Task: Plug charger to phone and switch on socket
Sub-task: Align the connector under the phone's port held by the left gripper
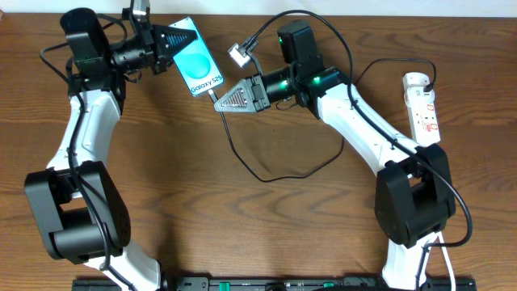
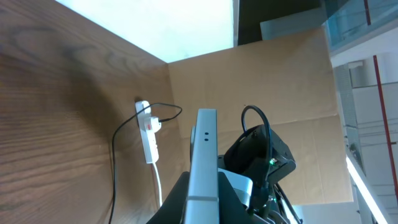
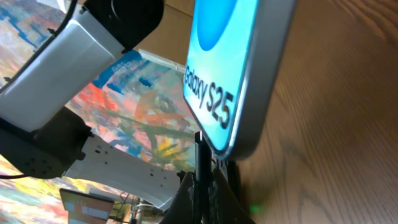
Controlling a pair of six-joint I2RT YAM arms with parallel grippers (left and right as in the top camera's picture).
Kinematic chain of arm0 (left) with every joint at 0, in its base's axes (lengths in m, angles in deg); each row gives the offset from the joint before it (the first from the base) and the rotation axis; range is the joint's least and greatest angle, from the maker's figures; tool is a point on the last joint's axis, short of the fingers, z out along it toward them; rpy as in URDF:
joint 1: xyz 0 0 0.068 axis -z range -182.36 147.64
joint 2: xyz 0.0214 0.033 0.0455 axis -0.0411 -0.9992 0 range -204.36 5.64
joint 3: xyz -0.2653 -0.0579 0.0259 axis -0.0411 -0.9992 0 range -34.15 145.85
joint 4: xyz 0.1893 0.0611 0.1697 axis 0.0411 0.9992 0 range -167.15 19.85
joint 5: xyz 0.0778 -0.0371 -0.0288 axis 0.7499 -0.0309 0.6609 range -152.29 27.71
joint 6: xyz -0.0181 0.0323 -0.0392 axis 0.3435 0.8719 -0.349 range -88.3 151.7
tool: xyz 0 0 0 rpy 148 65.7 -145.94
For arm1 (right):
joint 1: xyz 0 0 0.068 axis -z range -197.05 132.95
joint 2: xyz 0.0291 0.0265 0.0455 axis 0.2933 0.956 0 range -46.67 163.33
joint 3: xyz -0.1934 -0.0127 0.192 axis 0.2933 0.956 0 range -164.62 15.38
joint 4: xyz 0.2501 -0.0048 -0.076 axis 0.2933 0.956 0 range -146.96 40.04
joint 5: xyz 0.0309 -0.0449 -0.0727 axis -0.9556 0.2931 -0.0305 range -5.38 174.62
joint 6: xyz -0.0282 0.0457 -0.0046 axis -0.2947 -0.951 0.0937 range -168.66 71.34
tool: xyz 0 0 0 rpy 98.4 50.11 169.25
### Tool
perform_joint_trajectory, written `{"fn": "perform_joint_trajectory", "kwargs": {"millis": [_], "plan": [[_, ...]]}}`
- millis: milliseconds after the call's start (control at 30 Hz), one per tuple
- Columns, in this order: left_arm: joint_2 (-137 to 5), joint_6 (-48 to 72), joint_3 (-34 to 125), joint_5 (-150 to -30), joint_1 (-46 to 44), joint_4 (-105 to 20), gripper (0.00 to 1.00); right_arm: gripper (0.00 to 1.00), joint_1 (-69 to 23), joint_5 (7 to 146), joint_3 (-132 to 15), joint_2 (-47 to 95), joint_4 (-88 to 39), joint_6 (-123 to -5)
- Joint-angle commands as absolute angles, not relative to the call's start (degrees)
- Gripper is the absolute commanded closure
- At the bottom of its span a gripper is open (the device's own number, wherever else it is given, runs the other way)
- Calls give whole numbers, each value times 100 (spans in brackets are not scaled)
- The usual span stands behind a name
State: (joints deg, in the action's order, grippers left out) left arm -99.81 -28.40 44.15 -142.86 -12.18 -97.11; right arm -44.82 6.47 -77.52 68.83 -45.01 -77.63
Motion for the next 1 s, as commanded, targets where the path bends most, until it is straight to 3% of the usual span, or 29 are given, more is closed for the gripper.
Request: {"fn": "perform_joint_trajectory", "kwargs": {"millis": [0,567,967], "plan": [[-9948,-2838,4481,-14546,-1212,-9751,93,98,-4524,647,-7766,6874,-4768,-8211],[-9948,-2840,4483,-14540,-1212,-9919,93,99,-4447,665,-7492,6876,-4873,-8382],[-9948,-2705,4483,-14374,-1212,-9939,93,99,-4439,627,-7213,6876,-5712,-8917]]}}
